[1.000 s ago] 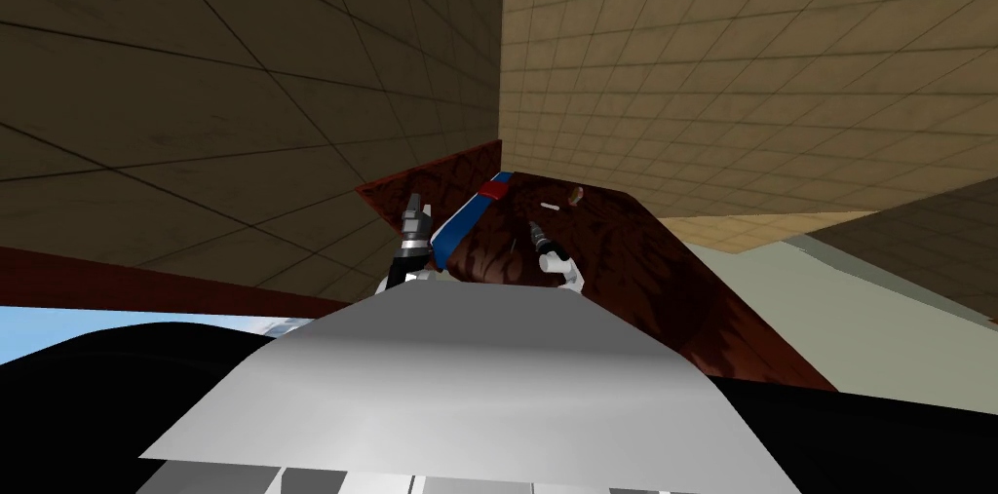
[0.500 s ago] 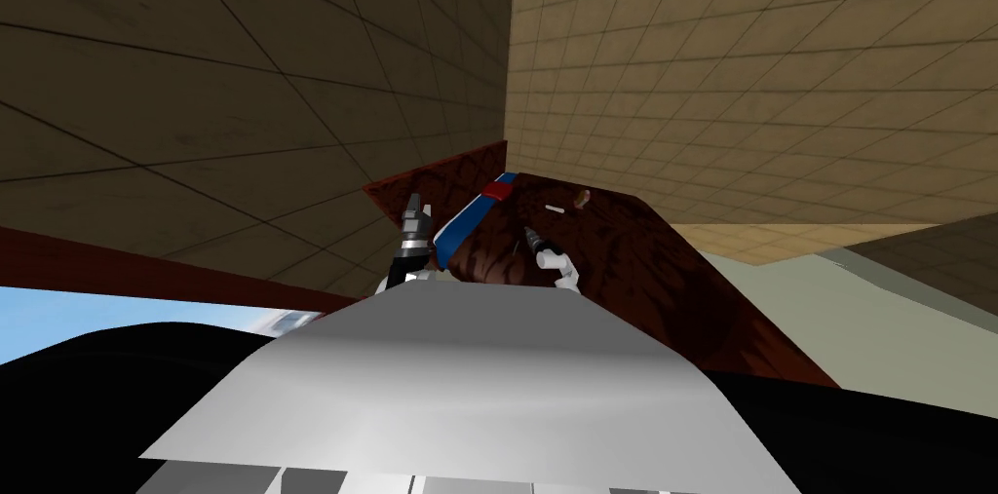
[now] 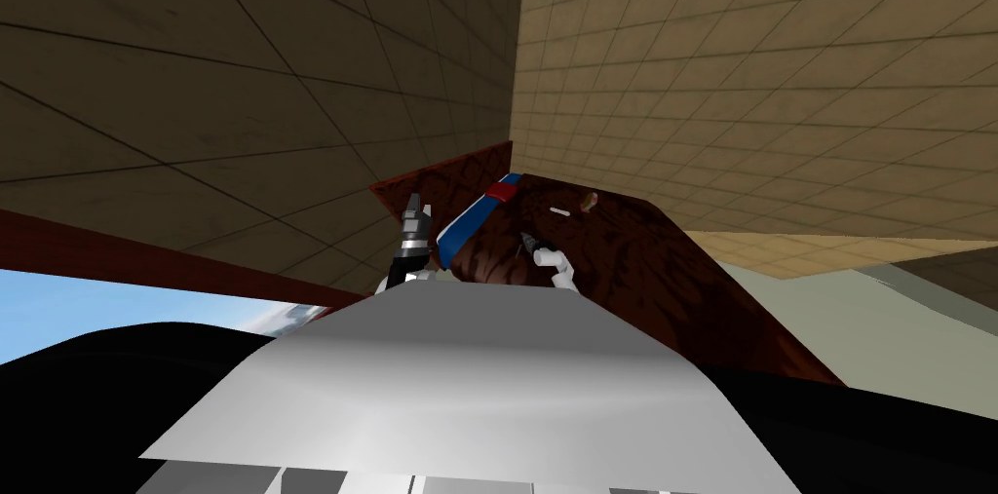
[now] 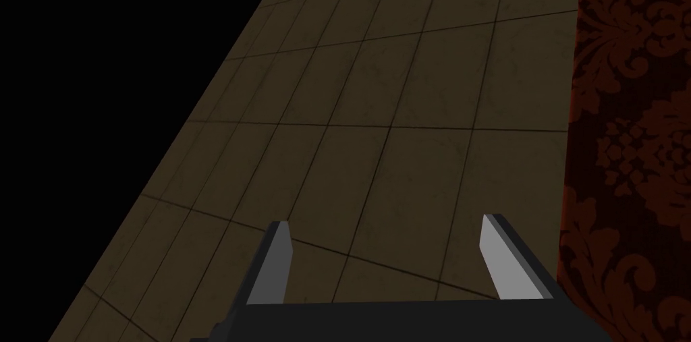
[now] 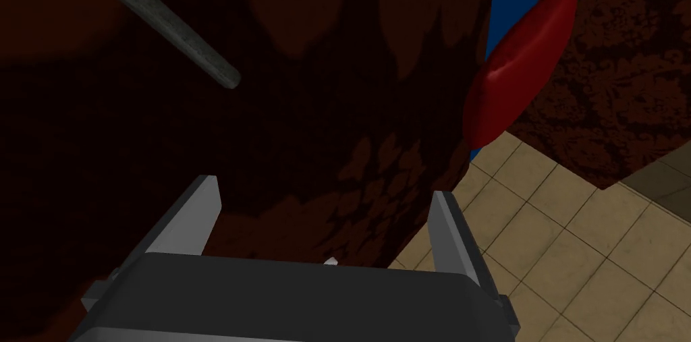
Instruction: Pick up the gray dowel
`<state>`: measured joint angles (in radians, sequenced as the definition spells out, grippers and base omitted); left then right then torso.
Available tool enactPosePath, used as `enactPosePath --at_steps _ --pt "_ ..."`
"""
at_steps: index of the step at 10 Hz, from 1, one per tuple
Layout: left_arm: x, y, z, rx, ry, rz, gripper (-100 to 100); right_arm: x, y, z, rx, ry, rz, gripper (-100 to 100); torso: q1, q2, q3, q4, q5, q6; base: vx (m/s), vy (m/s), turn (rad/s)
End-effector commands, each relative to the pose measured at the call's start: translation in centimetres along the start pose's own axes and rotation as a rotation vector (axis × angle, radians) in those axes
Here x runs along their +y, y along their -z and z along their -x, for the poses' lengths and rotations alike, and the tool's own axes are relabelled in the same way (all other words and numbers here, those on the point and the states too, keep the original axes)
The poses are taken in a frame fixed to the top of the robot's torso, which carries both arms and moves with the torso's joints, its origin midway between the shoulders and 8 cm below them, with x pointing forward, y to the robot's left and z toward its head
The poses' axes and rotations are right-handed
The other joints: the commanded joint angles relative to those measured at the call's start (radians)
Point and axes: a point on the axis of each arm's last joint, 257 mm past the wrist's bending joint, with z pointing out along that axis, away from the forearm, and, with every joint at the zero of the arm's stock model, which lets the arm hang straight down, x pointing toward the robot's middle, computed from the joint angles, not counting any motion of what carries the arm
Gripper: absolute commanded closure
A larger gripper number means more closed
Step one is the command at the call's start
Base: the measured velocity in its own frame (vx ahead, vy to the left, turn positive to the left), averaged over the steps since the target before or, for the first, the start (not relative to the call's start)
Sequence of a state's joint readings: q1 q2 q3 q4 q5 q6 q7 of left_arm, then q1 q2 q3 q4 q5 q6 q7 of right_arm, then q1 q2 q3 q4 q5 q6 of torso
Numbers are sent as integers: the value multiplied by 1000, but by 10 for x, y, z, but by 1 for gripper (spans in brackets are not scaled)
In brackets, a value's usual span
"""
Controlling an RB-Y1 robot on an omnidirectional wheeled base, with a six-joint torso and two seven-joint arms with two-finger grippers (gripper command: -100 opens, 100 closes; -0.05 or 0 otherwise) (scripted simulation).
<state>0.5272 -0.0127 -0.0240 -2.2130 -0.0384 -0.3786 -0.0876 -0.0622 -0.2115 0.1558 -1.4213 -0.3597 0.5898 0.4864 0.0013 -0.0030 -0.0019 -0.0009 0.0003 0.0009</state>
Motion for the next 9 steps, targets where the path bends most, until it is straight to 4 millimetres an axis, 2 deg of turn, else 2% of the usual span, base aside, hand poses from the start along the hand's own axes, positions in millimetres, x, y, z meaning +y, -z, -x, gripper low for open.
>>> enactPosePath --at_steps 1,5,7,9 --pt "0 0 0 0 0 0 0 -11 -8 -9 39 42 -56 -100 0 0 0 0 0 0 44 7 96" --pt "0 0 0 0 0 0 0 -46 -17 -25 107 113 -180 -100 0 0 0 0 0 0 33 9 74" --pt "0 0 0 0 0 0 0 -69 -20 -31 141 146 -254 -100 0 0 0 0 0 0 37 9 76" --pt "0 0 0 0 0 0 0 -75 -20 -32 143 143 -265 -100 1 0 0 0 0 0 26 8 34"
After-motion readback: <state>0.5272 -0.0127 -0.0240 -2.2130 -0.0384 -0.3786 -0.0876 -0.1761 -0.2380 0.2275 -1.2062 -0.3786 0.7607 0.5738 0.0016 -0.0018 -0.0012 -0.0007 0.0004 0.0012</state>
